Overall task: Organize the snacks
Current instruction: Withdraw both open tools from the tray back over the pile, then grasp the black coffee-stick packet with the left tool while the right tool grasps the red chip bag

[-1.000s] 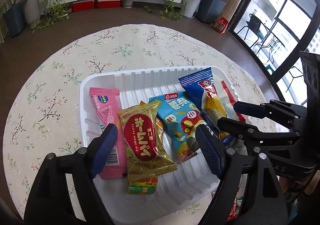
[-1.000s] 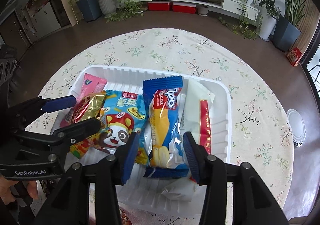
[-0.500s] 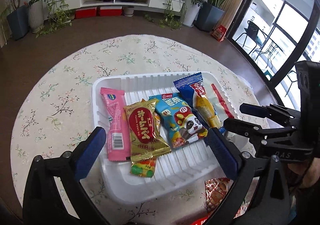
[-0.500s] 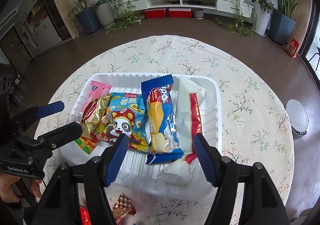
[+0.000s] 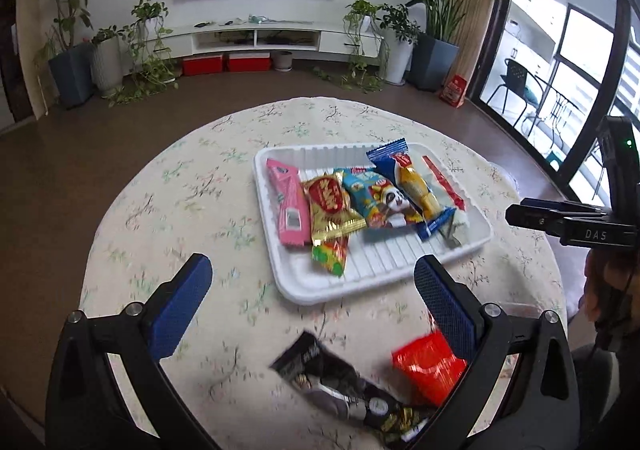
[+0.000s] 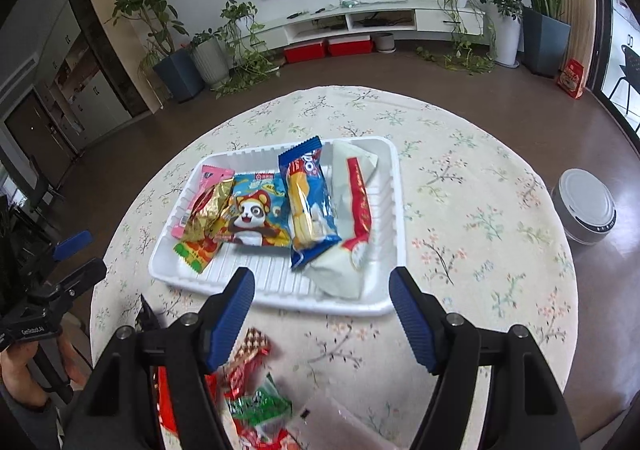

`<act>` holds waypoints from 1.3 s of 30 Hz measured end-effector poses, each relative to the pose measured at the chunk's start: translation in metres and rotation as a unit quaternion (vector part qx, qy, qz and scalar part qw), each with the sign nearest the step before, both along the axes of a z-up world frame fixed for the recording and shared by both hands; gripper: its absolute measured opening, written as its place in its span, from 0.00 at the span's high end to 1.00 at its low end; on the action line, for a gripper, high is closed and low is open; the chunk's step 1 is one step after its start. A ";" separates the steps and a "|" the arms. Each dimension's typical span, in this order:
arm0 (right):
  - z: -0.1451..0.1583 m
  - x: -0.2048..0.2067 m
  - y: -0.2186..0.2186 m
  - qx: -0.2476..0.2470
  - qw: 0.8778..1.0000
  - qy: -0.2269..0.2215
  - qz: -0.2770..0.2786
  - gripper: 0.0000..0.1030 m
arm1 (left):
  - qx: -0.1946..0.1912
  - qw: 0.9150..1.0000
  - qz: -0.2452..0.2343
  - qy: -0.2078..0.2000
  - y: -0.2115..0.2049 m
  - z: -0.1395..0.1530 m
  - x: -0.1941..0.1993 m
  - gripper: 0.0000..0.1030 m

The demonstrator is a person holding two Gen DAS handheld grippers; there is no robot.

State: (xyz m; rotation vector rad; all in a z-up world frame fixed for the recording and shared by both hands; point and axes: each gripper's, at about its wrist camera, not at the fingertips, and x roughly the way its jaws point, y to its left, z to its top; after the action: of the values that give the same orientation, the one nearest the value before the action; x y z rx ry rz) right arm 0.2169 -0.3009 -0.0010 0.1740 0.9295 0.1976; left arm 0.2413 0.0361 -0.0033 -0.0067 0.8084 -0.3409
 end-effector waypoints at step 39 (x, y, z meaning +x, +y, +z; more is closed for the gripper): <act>-0.041 -0.139 0.055 0.060 0.998 0.007 0.023 0.29 | 0.033 0.983 0.089 0.160 -0.023 -0.096 -0.048 0.33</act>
State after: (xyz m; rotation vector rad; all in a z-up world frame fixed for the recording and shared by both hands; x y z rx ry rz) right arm 0.0780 -0.2464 -0.0423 0.2650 0.9367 0.2947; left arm 0.1938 0.0135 -0.0996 -0.0727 1.1290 -0.1429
